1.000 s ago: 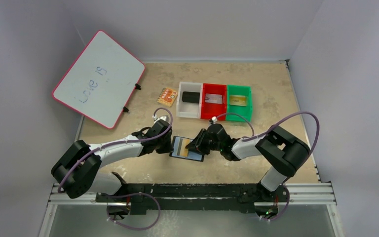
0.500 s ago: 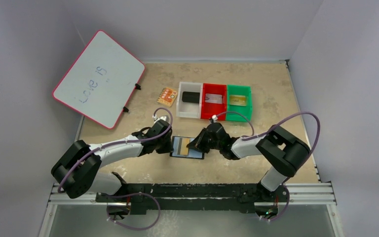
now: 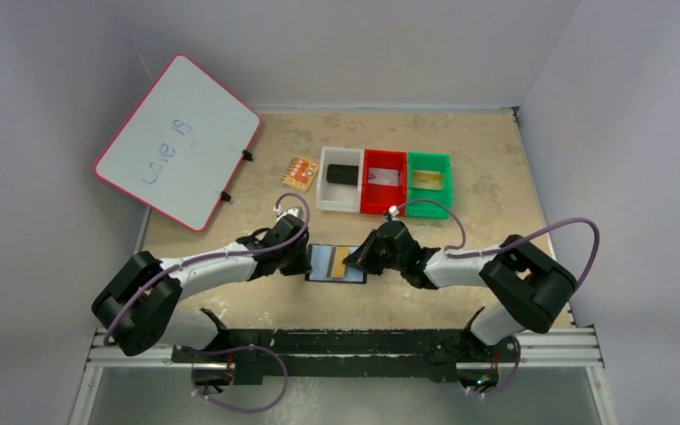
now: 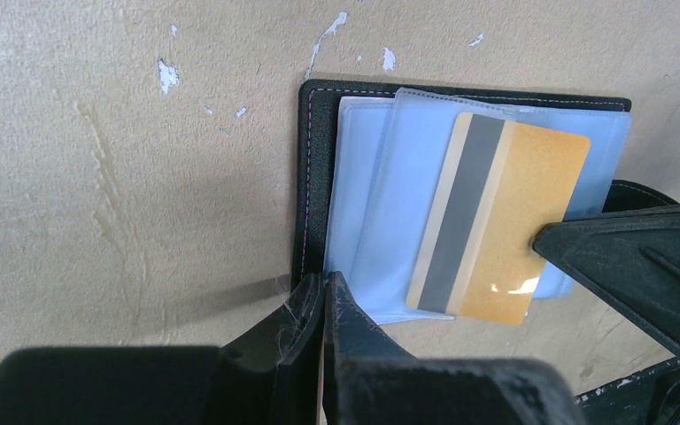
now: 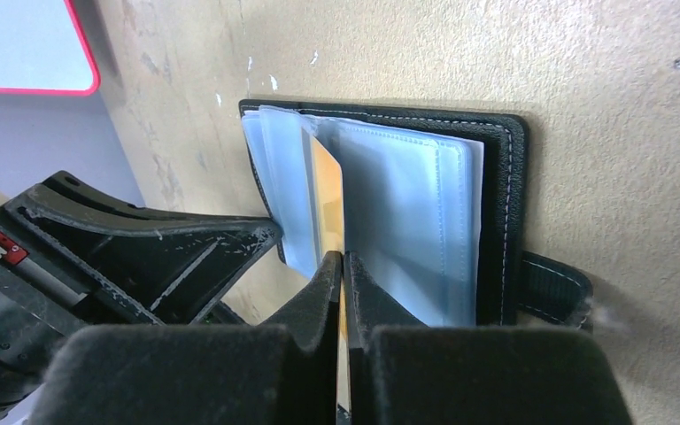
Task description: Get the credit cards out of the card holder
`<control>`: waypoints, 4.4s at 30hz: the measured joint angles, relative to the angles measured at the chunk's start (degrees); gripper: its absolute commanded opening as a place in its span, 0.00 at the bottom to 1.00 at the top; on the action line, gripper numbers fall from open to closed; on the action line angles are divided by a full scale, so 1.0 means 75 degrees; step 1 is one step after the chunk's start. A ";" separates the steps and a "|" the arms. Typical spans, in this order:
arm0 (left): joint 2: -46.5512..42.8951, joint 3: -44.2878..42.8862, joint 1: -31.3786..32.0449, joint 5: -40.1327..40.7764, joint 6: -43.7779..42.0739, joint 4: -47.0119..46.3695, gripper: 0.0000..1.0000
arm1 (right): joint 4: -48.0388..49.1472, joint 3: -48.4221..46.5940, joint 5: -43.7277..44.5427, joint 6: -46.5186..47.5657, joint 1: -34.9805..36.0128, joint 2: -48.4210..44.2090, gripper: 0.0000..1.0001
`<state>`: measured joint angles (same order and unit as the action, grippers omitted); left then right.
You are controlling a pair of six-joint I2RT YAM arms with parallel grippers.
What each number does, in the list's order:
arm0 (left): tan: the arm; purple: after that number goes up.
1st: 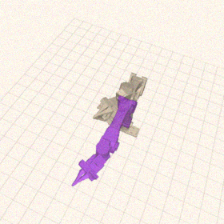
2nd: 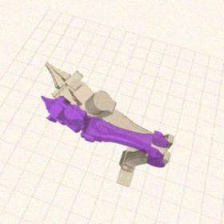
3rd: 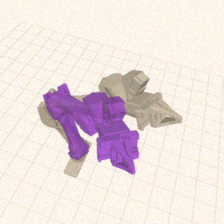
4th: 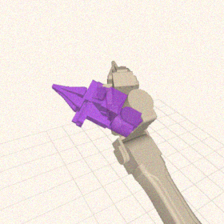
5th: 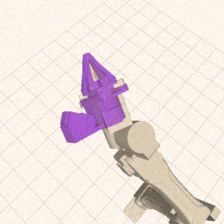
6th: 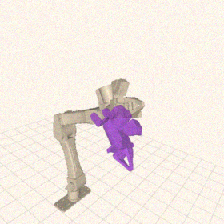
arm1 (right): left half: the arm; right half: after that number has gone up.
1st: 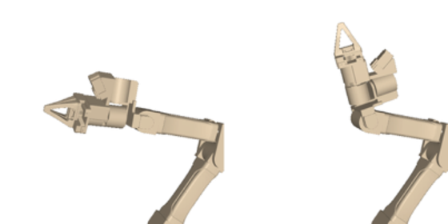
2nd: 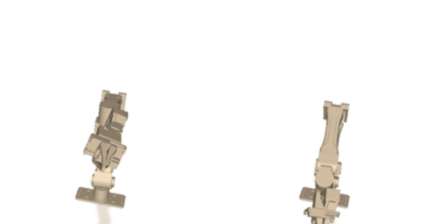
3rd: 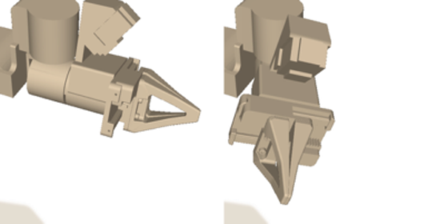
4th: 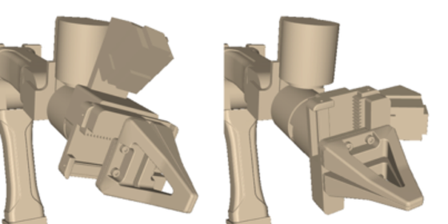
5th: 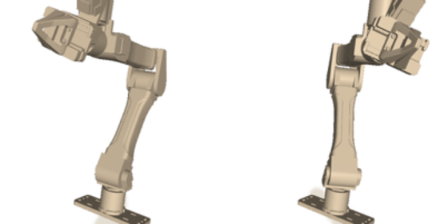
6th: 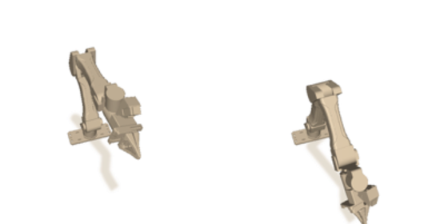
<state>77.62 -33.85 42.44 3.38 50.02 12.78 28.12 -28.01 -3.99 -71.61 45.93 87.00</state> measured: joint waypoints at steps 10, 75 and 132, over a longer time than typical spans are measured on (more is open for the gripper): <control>-0.0784 -0.0195 0.0015 0.0595 0.0073 0.0749 0.40 | 0.0082 0.0015 -0.0044 -0.0003 -0.0032 0.0119 0.00; -0.1256 -0.0187 0.0166 0.0708 0.0589 0.0315 0.50 | -0.2530 -0.0242 0.2250 0.2879 -0.0178 -0.3550 0.00; -0.3704 -0.0807 0.0134 0.2911 -0.0020 0.3136 0.77 | -0.3212 -0.4054 -0.0015 1.8182 -0.4803 0.1577 0.01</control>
<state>49.84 -39.90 43.44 25.21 49.87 36.29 4.03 -58.41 -4.10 64.75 9.91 98.83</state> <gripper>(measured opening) 0.765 0.007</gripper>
